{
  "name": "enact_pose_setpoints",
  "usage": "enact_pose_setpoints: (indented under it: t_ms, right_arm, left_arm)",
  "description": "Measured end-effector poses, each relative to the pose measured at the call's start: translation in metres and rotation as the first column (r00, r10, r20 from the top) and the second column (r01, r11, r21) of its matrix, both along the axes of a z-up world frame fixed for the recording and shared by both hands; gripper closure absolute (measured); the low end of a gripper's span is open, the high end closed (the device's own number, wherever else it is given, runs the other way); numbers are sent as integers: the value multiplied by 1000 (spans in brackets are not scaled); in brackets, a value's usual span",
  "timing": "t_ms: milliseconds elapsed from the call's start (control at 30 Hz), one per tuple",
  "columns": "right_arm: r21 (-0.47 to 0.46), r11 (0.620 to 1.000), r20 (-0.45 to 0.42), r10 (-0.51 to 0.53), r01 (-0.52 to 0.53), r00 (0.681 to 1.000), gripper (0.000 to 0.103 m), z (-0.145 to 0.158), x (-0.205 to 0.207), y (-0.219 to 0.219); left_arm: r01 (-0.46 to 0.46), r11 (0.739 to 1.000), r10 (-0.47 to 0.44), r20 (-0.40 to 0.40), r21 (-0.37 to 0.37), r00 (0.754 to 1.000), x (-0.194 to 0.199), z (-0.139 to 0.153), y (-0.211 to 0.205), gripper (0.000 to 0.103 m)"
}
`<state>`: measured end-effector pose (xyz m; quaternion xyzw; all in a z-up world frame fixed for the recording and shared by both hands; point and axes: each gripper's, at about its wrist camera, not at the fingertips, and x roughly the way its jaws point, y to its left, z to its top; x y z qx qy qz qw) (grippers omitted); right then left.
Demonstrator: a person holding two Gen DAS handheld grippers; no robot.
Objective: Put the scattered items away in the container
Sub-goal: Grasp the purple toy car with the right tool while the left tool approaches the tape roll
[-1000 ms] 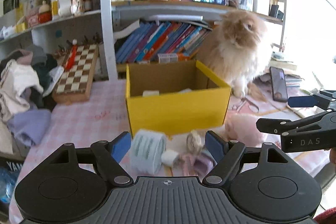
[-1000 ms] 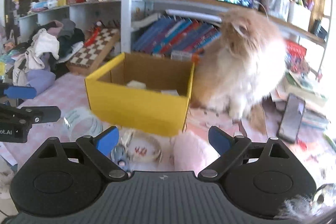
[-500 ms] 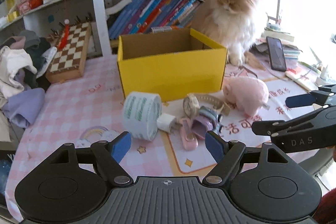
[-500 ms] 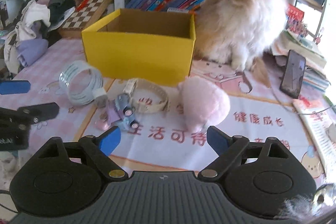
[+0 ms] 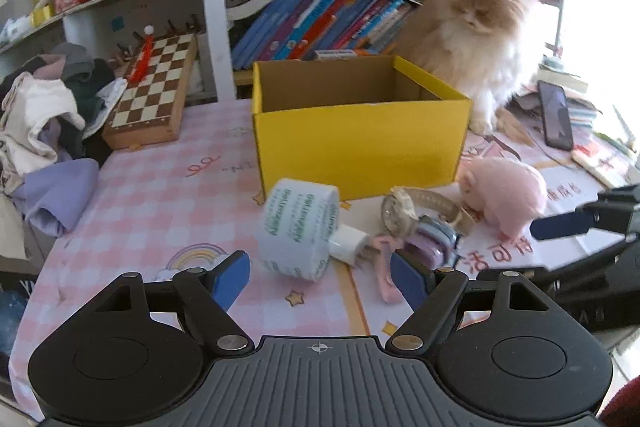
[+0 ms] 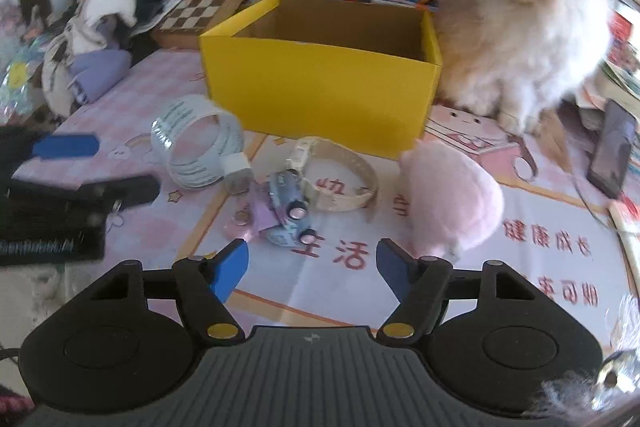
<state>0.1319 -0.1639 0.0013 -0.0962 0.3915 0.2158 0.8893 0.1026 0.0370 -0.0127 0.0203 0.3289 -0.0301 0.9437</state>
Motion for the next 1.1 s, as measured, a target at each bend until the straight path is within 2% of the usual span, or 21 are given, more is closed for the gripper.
enact_pose_setpoints:
  t_ms: [333,667,900,1000,1100]
  right_arm:
    - [-4,998,-35,68,-68,997,35,-6,19,12]
    - [-2,992,-66,122,-123,990,40,-20,42,27]
    - [14,991,-101,137,-136,985,49,-31,57,30]
    - [23,991,-123,135,-133,983,58,-34,62,28]
    - [34,991,-140,135,-131,981,59,-36,66,27]
  left_arm:
    - [-44,999,44,-24,-22,999,13,-5,9,23]
    - [-63,998,63,-48,8,997,35,-12,11,23]
    - [-60,997,62,-72,39,995,52,-16,9,24]
    - [-53,997,57,-79,50,995,59,-18,9,24]
    - [-57,997,61,-90,53,994,66,-23,9,24]
